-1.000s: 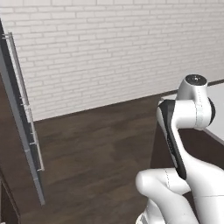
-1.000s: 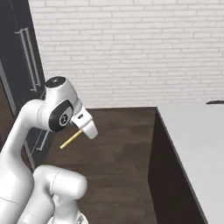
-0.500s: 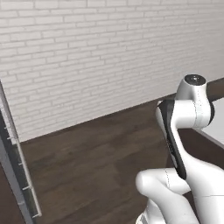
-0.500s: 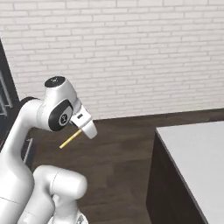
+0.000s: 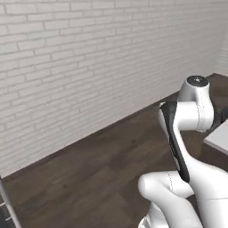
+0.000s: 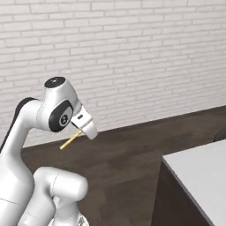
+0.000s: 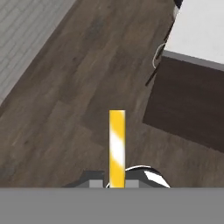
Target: Take a straw from the drawer in front and place it inside the glass cup on the dining counter.
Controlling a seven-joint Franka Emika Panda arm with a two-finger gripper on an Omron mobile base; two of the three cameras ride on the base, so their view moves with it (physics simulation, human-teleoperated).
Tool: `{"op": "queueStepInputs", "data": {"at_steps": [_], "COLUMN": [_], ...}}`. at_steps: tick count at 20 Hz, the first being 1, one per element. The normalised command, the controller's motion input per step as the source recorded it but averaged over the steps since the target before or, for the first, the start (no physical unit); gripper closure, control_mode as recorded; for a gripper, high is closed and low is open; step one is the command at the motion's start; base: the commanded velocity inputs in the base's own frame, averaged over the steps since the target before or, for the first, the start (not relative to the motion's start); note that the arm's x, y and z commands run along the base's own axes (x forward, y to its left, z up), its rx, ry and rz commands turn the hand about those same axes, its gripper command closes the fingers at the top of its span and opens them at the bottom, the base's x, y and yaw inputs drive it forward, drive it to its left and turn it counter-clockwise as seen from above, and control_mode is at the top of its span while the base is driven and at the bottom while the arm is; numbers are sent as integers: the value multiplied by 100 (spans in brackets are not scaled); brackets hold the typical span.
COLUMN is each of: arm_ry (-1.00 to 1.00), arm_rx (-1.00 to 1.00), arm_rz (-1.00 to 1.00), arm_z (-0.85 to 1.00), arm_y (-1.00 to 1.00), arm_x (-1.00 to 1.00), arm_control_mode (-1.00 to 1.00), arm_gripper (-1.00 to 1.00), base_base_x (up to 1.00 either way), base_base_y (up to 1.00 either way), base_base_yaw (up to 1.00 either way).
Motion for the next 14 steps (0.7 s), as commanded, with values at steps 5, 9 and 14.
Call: {"op": "queueStepInputs", "data": {"at_steps": [5,9,14], "arm_ry": [0,0,0], "arm_rx": [0,0,0], "arm_rz": [0,0,0], "arm_z": [0,0,0], "arm_y": [0,0,0], "arm_x": [0,0,0], "arm_control_mode": [100,100,100], "arm_gripper": [100,100,100], "base_base_x": [100,100,99], "base_base_y": [54,42,39], "base_base_yaw": [-42,-50,-55]}}
